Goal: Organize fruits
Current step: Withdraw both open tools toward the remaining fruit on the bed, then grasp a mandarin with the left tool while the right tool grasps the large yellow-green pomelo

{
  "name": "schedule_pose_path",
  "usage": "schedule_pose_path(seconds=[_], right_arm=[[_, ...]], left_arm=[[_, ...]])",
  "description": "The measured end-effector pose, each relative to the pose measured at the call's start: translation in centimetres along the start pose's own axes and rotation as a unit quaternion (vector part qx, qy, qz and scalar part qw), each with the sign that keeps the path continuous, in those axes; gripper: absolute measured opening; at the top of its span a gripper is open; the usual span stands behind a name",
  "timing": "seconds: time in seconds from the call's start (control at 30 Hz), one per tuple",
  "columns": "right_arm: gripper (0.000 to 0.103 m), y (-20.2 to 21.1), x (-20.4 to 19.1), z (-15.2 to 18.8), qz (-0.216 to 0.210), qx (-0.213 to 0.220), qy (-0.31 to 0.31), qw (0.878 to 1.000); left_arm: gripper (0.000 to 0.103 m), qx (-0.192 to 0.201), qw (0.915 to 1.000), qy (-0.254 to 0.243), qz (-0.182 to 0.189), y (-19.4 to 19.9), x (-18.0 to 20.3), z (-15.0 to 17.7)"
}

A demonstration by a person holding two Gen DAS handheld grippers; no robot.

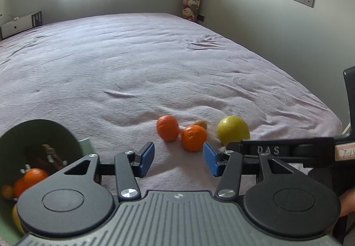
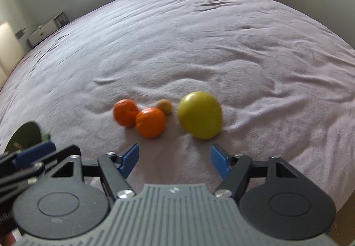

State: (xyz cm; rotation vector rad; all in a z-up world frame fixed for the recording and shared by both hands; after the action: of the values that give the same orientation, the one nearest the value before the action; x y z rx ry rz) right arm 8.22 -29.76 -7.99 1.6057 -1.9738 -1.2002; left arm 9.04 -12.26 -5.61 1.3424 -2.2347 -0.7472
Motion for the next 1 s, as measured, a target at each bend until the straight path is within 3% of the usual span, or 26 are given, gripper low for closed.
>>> schedule_pose_path(seconds=[0.23, 0.43, 0.57, 1.0], right_arm=[[0.066, -1.6, 2.4, -1.3, 0.017, 0.017, -0.059, 0.998], [0.066, -3.6, 2.5, -1.2, 0.041, 0.021, -0.028, 0.999], [0.066, -4.3, 3.4, -1.5, 0.018, 0.018, -0.055, 0.998], [0.067, -6.5, 3.4, -2.0, -0.008, 0.018, -0.064, 0.998]], left_arm=[[0.060, -0.004, 0.9998, -0.012, 0.014, -3.4, 1.2, -0.2], [0.059, -0.011, 0.9995, -0.025, 0.015, -6.6, 1.4, 0.1], [0.059, -0.013, 0.9992, -0.030, 0.023, -8.3, 1.4, 0.4], [0.059, -0.027, 0.9972, -0.069, 0.010, -12.0, 2.8, 0.7]])
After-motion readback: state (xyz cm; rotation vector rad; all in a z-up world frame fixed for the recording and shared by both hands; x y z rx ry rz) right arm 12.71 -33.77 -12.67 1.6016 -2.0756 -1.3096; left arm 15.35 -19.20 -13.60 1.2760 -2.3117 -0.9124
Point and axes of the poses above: each gripper's, at about its wrist camera, not at the fingertips, and y roughly against the way its jaws point, x to its right, z to its underside, the point moved 2 cm from there along -y, roughly the way its jaws point, and after that the axes turned 4 degrees about -y, right-handed, at the moved point
